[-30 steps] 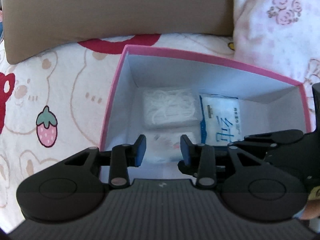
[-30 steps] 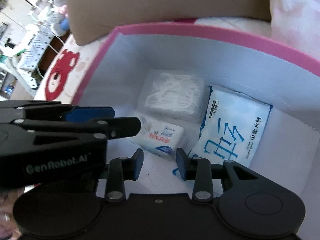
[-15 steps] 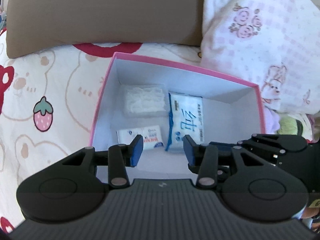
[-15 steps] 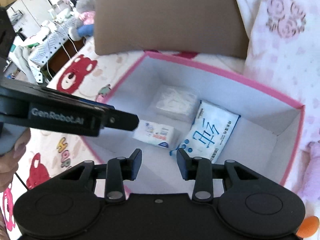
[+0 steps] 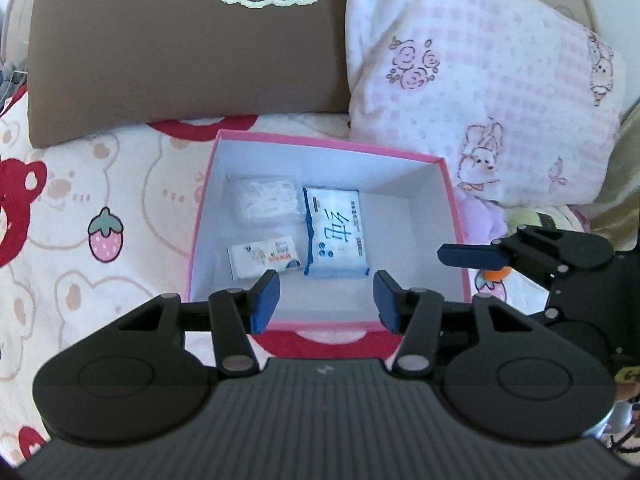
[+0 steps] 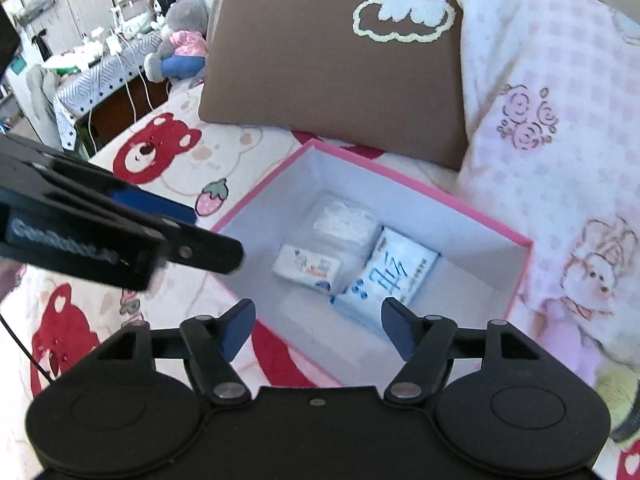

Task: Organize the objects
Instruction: 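Open the left gripper to release the tissue pack in the box, then move the left tool away from the box toward the orange ball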

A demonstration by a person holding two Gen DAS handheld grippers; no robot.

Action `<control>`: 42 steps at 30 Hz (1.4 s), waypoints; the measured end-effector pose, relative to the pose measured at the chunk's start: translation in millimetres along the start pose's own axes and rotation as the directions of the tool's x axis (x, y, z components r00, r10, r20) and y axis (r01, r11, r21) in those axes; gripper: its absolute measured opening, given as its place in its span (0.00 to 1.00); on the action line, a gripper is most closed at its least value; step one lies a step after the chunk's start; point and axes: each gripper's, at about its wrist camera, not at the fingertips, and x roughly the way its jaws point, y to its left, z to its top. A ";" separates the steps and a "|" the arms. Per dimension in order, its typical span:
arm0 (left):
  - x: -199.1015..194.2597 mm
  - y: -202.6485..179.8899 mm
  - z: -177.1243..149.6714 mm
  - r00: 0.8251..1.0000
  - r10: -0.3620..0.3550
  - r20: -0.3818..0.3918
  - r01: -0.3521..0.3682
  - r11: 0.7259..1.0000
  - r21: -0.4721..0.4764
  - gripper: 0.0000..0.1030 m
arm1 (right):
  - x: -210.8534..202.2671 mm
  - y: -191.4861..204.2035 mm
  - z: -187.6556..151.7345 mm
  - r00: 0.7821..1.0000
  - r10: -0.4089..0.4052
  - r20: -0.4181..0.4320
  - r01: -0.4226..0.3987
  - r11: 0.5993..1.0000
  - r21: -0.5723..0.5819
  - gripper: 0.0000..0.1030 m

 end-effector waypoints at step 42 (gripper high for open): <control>-74.3 -127.8 -112.3 0.981 -0.161 -0.104 0.179 0.964 0.197 0.71 | -179.1 -31.2 -126.8 0.984 -0.166 0.066 0.159 0.982 0.102 0.74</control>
